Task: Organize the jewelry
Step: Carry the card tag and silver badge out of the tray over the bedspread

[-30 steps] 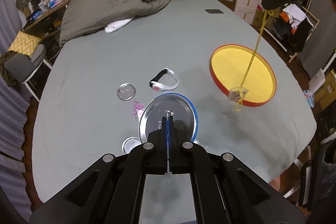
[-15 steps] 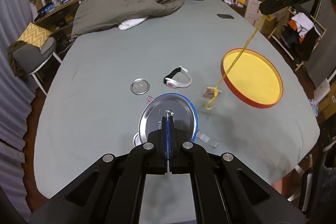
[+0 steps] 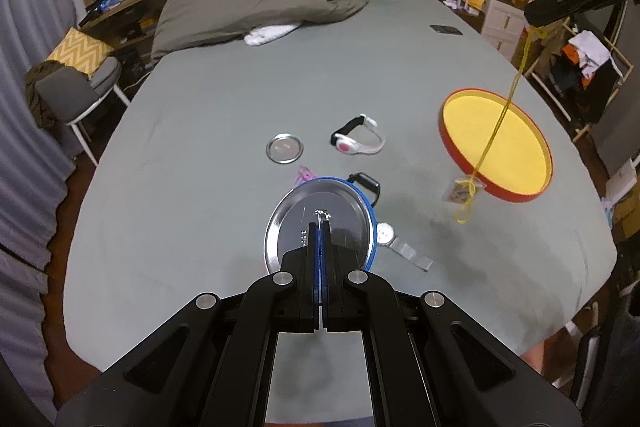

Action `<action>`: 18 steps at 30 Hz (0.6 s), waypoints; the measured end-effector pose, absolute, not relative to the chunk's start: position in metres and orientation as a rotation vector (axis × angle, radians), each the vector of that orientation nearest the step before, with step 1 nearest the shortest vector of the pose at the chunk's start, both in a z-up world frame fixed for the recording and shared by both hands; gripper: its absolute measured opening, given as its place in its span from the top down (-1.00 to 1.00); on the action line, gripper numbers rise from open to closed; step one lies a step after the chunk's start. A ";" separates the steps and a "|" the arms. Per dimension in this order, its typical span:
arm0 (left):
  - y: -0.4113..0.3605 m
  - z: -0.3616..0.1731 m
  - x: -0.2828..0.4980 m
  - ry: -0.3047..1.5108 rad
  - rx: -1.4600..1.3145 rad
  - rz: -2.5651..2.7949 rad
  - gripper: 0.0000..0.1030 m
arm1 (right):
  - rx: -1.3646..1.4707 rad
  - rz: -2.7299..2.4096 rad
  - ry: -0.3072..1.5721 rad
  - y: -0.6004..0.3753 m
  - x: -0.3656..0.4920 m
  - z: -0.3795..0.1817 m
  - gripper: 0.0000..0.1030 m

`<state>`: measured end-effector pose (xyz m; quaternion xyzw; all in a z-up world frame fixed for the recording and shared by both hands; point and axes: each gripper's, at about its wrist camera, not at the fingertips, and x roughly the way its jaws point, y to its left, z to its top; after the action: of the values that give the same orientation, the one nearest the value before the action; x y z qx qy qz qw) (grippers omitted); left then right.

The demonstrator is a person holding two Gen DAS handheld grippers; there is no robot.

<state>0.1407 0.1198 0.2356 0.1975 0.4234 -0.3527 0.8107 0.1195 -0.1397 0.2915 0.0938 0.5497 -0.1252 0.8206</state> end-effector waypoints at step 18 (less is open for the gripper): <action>0.160 0.184 0.173 0.979 0.379 -0.655 0.99 | 0.102 -0.151 1.171 -0.068 0.136 0.277 0.88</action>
<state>0.1728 0.1597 0.1840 0.1779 0.4587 -0.3070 0.8147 0.1358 -0.0676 0.2774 0.0480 0.5518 -0.0712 0.8295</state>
